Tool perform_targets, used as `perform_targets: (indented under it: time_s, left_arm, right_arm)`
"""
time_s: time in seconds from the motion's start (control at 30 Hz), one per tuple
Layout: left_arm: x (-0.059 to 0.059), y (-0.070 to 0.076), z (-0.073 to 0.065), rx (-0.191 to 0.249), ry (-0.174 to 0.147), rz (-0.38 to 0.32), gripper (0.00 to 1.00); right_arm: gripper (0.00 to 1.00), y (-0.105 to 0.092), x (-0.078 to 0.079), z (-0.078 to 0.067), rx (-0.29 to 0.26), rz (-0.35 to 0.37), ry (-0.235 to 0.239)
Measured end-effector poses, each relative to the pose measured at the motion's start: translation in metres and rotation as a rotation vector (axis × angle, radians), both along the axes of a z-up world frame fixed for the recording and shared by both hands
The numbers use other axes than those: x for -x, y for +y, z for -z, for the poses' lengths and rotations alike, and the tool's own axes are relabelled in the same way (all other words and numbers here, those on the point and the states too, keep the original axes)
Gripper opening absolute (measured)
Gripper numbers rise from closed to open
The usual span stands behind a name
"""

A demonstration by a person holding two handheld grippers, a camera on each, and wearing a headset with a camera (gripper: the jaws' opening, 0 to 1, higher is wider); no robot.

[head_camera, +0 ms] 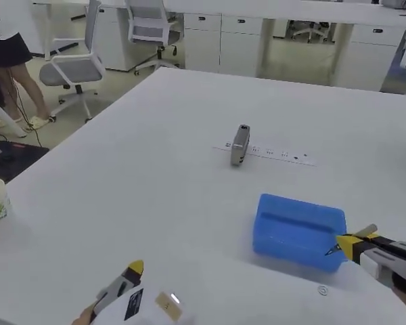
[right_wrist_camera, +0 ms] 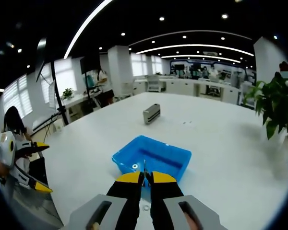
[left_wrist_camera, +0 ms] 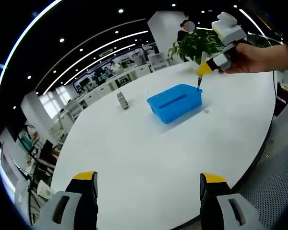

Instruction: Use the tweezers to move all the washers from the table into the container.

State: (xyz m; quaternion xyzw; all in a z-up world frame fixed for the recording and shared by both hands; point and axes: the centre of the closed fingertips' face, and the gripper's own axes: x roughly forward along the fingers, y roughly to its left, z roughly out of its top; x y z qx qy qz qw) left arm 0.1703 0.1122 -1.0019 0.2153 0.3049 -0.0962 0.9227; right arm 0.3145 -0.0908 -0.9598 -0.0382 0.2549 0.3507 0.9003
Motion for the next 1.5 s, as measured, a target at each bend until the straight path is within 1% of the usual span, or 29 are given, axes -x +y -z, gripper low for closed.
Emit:
perform_targets:
  time_s: [0.07,0.2,0.27,0.43,0.63,0.77,0.83,0.9,1.0,1.13,1.33,1.5]
  left_arm:
    - [0.0,0.0,0.0,0.002,-0.002,-0.002,0.9]
    - [-0.001,0.0,-0.001,0.003,-0.005,-0.002,0.9]
    - [-0.001,0.0,-0.001,0.001,-0.006,-0.001,0.9]
    - [-0.002,0.001,-0.002,0.007,-0.015,-0.006,0.9]
    - [-0.002,0.001,-0.003,0.006,-0.018,-0.005,0.9]
    - [-0.002,0.001,-0.003,0.005,-0.021,-0.002,0.9]
    - [-0.003,0.002,-0.004,0.006,-0.025,-0.004,0.9]
    - [-0.003,0.003,-0.006,0.012,-0.034,-0.01,0.9]
    - [-0.003,0.003,-0.007,0.015,-0.039,-0.014,0.89]
    - [-0.003,0.002,-0.007,0.013,-0.038,-0.008,0.89]
    - [-0.003,0.002,-0.006,0.01,-0.033,-0.007,0.89]
    - [-0.003,0.001,-0.006,0.009,-0.03,-0.006,0.89]
  right_arm:
    - [0.03,-0.001,0.002,0.003,0.005,0.003,0.0]
    - [0.03,-0.002,0.006,0.014,0.026,0.004,0.025]
    - [0.03,-0.002,0.007,0.018,0.036,0.005,0.03]
    - [0.03,0.0,0.009,0.031,0.058,0.012,0.058]
    - [0.03,0.003,0.013,0.041,0.068,0.006,0.08]
    - [0.03,0.004,0.015,0.041,0.059,0.006,0.089]
    - [0.03,0.005,0.016,0.042,0.065,0.001,0.091]
    - [0.03,0.003,0.015,0.044,0.079,-0.003,0.09]
    - [0.03,-0.001,0.013,0.047,0.085,0.003,0.096]
    - [0.03,-0.004,0.012,0.05,0.091,0.014,0.099]
    - [0.03,-0.009,0.009,0.056,0.104,0.023,0.109]
    - [0.03,-0.011,0.007,0.057,0.116,0.029,0.106]
